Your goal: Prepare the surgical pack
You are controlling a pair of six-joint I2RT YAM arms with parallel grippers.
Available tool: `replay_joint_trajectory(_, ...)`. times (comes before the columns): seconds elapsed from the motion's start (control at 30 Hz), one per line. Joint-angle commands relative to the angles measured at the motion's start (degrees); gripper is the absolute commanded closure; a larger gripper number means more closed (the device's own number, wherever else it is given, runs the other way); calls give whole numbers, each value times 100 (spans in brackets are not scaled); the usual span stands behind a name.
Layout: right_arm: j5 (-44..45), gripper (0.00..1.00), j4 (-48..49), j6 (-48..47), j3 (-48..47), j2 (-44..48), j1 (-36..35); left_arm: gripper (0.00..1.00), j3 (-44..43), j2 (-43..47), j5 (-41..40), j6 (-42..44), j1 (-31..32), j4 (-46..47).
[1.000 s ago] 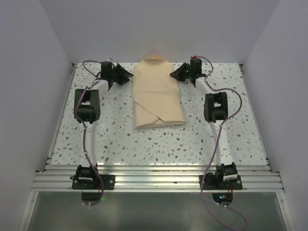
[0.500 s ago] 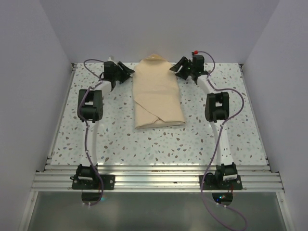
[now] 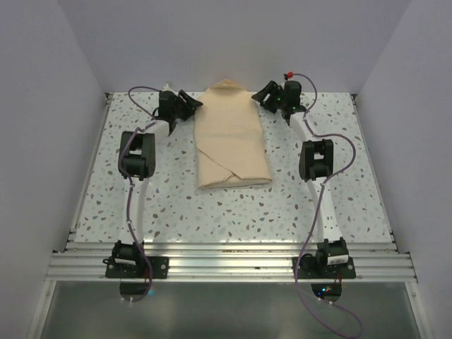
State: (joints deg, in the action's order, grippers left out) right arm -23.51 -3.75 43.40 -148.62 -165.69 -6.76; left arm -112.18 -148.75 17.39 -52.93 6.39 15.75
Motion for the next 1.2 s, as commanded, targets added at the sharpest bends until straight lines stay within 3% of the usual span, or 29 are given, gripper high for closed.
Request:
replay_joint_trajectory(0.0,171,33,-3,-42,-89,-192,-88,44,-181,-304,-130,46,-15,69)
replay_joint_trajectory(0.23,285,43,-109,-86,-388,-517,-325,47,-471,-524,-7,-183,-24,95)
replay_joint_trajectory(0.43,452,45,-100,-165,-396,-605,-422,50,-524,-532,54,-271,-24,148)
replay_joint_trajectory(0.6,610,50,128,124,-519,-675,-396,58,-559,-567,177,-376,-24,209)
replay_joint_trajectory(0.7,506,64,251,326,-572,-676,-378,72,-682,-585,309,-429,-33,209)
replay_joint_trajectory(0.83,242,100,340,652,-572,-579,-317,89,-788,-437,476,-420,-59,157)
replay_joint_trajectory(0.93,31,100,479,828,-458,-325,-264,99,-753,-200,520,-297,-77,-1)
replay_joint_trajectory(1.17,-548,100,-19,776,-98,501,-202,100,-393,539,739,142,-94,-537)
